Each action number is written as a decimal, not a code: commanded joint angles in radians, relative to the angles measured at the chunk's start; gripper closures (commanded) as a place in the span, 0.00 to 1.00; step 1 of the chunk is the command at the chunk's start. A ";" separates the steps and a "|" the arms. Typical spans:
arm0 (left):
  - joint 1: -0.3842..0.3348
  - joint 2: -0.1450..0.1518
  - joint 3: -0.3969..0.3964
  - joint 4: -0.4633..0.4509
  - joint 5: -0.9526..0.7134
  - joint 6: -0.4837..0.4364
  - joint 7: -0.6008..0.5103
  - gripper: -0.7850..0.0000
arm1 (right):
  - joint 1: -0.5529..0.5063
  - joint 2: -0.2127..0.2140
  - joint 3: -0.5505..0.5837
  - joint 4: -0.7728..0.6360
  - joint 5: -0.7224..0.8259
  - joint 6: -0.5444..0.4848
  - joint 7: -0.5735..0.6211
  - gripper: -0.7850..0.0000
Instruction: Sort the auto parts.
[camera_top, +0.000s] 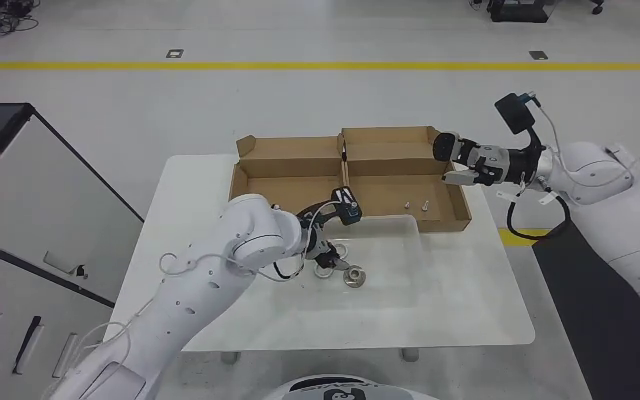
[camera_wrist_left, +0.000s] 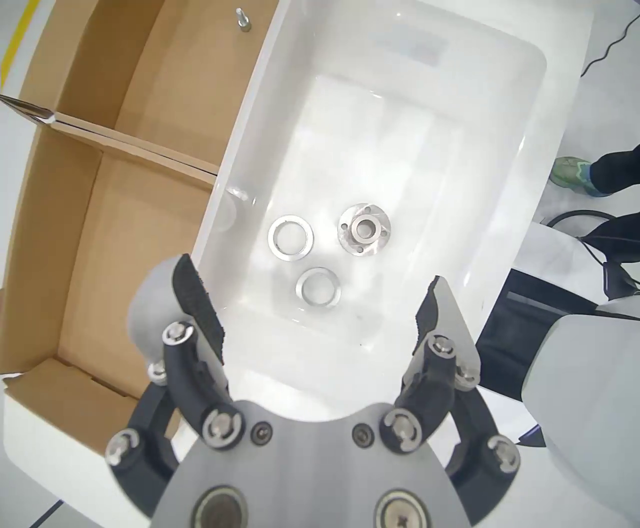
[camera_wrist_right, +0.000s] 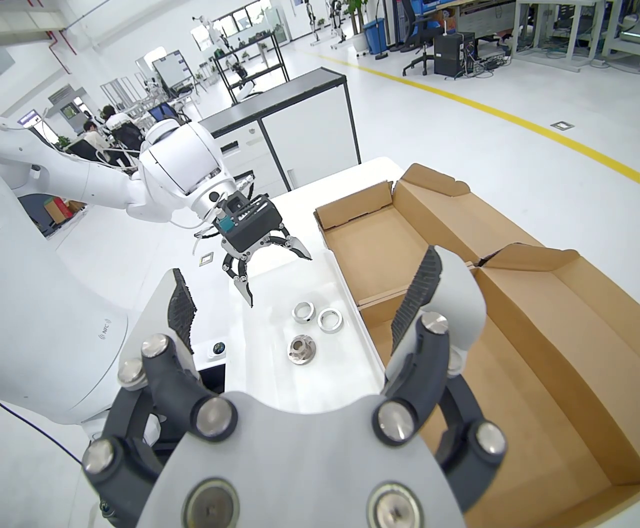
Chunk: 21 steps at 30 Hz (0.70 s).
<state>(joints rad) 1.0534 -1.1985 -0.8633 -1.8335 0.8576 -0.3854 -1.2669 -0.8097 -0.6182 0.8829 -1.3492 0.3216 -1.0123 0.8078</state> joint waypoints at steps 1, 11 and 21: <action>0.000 0.000 0.000 0.000 0.000 0.000 0.000 0.00 | 0.000 0.000 0.000 0.000 0.000 0.000 0.000 0.00; -0.012 -0.002 0.009 -0.006 0.005 -0.015 0.028 0.00 | 0.000 0.000 0.000 0.000 0.000 0.000 0.000 0.00; -0.200 -0.063 0.195 0.091 -0.090 0.024 -0.065 0.00 | 0.000 0.000 0.000 0.000 0.000 0.000 0.000 0.00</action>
<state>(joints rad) 0.8746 -1.2529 -0.6917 -1.7581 0.7789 -0.3669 -1.3318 -0.8097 -0.6182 0.8829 -1.3492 0.3216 -1.0123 0.8078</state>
